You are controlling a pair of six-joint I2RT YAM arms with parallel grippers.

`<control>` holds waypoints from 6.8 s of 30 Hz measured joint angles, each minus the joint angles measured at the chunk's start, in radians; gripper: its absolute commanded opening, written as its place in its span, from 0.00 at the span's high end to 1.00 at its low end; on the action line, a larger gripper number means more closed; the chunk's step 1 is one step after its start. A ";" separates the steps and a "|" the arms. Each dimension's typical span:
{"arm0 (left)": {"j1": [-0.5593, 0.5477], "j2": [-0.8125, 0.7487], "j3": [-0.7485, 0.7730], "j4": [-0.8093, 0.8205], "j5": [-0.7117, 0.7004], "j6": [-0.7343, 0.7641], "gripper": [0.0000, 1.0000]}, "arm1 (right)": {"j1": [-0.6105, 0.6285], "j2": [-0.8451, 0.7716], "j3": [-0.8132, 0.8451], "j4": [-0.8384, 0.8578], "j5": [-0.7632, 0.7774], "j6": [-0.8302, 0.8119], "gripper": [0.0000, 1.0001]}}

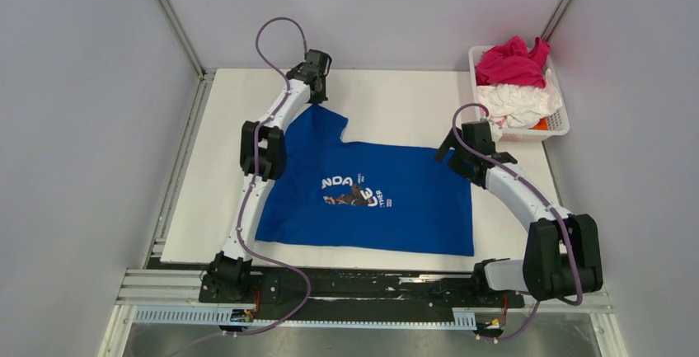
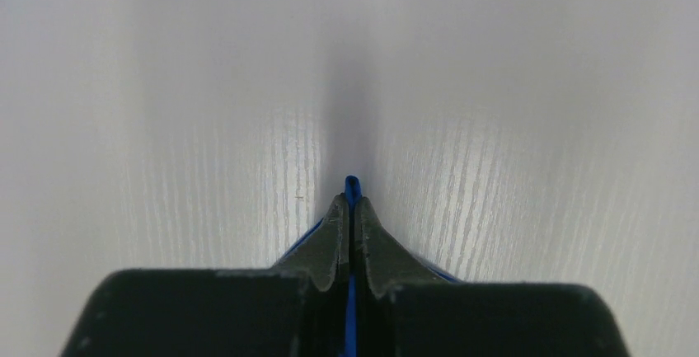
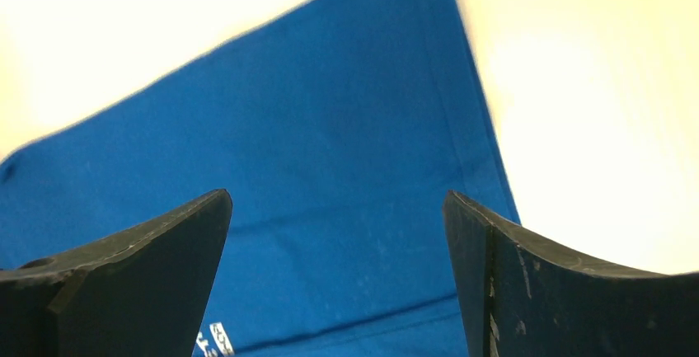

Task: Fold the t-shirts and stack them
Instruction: Grab the side of the flattened tshirt furthest away from the robot with both arms, then fold the other side of the tshirt into a rectangle, then rotate the tshirt 90 degrees

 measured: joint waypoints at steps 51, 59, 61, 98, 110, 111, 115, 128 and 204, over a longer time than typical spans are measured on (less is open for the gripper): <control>-0.056 -0.558 -0.801 0.229 0.013 0.012 1.00 | -0.034 0.774 0.742 -0.406 0.365 0.094 0.76; -0.064 -0.653 -0.905 0.259 0.008 0.007 1.00 | -0.031 0.752 0.697 -0.377 0.382 0.122 1.00; -0.068 -0.673 -0.930 0.264 0.007 0.006 1.00 | -0.027 0.745 0.686 -0.370 0.386 0.124 1.00; -0.212 -1.407 -1.447 0.072 -0.170 -0.177 1.00 | 0.097 0.092 0.250 -0.288 0.370 -0.010 1.00; -0.290 -1.516 -1.469 -0.168 -0.200 -0.300 1.00 | 0.097 0.077 0.250 -0.305 0.372 -0.044 1.00; -0.294 -1.530 -1.474 -0.188 -0.200 -0.308 1.00 | 0.097 0.072 0.250 -0.307 0.373 -0.046 1.00; -0.310 -1.560 -1.499 -0.241 -0.197 -0.340 1.00 | 0.097 0.048 0.247 -0.313 0.382 -0.049 1.00; -0.333 -1.563 -1.639 -0.320 -0.102 -0.451 0.72 | 0.097 0.060 0.124 -0.322 0.381 -0.013 0.80; -0.060 0.033 -0.132 0.694 0.608 -0.557 0.00 | 0.532 0.045 -0.074 0.262 -0.562 -0.063 0.00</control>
